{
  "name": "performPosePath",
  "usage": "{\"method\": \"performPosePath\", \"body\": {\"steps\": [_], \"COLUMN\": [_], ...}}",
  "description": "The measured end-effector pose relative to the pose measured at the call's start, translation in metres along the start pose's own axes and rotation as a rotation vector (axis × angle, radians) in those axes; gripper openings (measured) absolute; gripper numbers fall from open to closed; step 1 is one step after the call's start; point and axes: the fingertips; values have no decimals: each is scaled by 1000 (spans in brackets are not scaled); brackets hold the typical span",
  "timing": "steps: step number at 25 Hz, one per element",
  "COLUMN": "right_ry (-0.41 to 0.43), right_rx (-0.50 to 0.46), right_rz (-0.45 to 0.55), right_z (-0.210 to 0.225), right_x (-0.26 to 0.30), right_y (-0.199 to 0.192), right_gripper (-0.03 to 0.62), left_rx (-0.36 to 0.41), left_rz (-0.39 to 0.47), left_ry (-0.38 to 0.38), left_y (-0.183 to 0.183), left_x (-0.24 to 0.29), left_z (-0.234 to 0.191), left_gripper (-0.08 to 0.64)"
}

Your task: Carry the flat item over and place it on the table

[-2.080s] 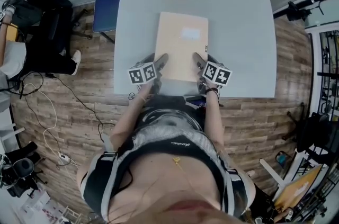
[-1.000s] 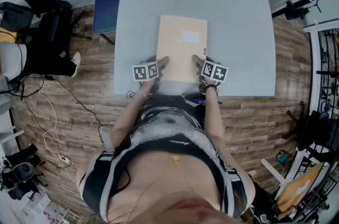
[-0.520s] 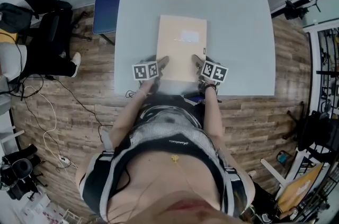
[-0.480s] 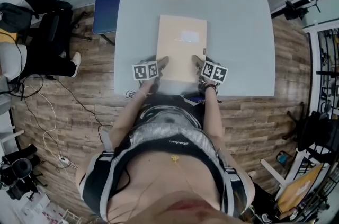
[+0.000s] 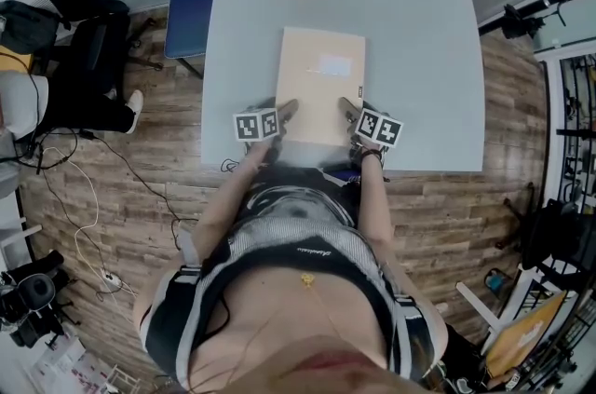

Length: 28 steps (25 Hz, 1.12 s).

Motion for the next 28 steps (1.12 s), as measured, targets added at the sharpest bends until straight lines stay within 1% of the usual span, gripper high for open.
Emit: {"method": "performPosePath", "body": {"steps": [19,28], "right_ry": [23,34], "right_rx": [18,29], "right_rz": [0,0], "right_z": [0,1], "right_x": [2,2], "right_y": [-1,-1], "right_gripper": [311,314], "left_rx": [2,-14], "left_rz": [11,14], "left_ry": [5,1], "left_y": [0,0], "left_x": [-1,0], "left_z": [-1,-1], "left_gripper": [287,287]}}
Point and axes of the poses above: the fingertips, and each gripper's own axes: x forward along the fingers, z to its right, y out of its top, and after that the axes turned 6 degrees about -z, right-handed
